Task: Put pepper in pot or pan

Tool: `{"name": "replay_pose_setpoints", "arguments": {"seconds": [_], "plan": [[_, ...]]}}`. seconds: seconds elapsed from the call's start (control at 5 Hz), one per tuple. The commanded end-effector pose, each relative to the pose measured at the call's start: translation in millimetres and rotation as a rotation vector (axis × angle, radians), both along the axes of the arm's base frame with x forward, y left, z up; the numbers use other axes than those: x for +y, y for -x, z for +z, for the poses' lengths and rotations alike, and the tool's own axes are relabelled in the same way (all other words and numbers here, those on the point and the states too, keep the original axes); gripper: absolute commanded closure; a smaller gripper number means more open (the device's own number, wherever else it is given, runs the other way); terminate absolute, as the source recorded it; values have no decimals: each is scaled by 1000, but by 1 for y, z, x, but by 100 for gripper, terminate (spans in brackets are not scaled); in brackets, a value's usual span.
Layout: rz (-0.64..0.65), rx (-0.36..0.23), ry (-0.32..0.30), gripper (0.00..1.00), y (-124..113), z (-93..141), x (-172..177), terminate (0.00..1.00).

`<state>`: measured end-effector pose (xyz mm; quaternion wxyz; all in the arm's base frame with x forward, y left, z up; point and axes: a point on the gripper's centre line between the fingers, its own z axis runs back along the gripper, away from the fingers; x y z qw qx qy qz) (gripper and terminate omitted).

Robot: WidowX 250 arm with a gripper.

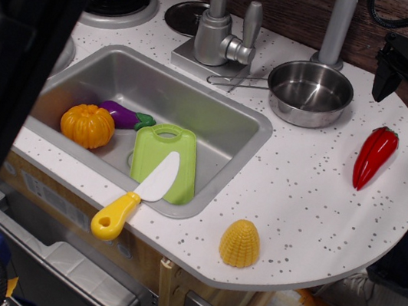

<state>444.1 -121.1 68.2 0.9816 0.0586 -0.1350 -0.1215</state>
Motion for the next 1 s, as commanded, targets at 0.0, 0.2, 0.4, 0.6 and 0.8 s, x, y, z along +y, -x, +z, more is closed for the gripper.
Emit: {"name": "replay_pose_setpoints", "arguments": {"seconds": [0.0,0.2,0.4,0.6,0.8], "plan": [[0,0,0,0,0,0,0,0],[41,3,29,0,-2,-8,0,0],[65,-11,73,0,-1,-20,1,0],[86,-16,74,0,1,-28,2,0],[104,-16,76,0,3,-33,4,0]]}}
